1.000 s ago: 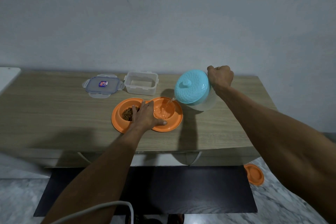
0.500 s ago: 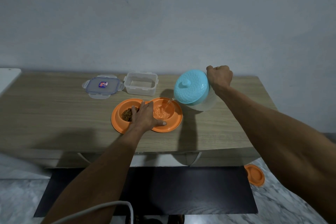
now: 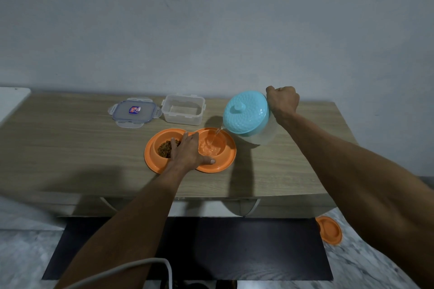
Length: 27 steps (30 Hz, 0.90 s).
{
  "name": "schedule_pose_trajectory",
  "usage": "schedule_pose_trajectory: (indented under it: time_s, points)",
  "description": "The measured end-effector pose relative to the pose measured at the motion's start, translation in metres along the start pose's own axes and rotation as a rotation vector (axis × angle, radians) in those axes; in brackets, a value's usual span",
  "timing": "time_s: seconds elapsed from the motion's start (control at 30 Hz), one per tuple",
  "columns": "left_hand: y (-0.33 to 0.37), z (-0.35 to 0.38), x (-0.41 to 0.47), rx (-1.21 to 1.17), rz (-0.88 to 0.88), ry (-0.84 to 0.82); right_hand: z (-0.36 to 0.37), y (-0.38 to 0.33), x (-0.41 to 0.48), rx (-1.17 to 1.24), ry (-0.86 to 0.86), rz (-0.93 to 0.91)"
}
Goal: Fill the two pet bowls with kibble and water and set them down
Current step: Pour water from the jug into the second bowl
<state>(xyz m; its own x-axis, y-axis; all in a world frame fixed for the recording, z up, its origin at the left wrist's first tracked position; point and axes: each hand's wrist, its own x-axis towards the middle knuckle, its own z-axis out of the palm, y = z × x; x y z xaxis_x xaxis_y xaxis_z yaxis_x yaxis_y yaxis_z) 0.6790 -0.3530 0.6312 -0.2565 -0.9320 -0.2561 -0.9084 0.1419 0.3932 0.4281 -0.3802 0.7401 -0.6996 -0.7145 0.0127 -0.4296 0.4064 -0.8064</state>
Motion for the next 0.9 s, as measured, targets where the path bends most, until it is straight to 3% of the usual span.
schedule_pose_trajectory:
  time_s: [0.9]
  points:
    - [0.0, 0.001, -0.002, -0.009, 0.009, 0.029, 0.015, 0.044, 0.021, 0.424, 0.059, 0.419]
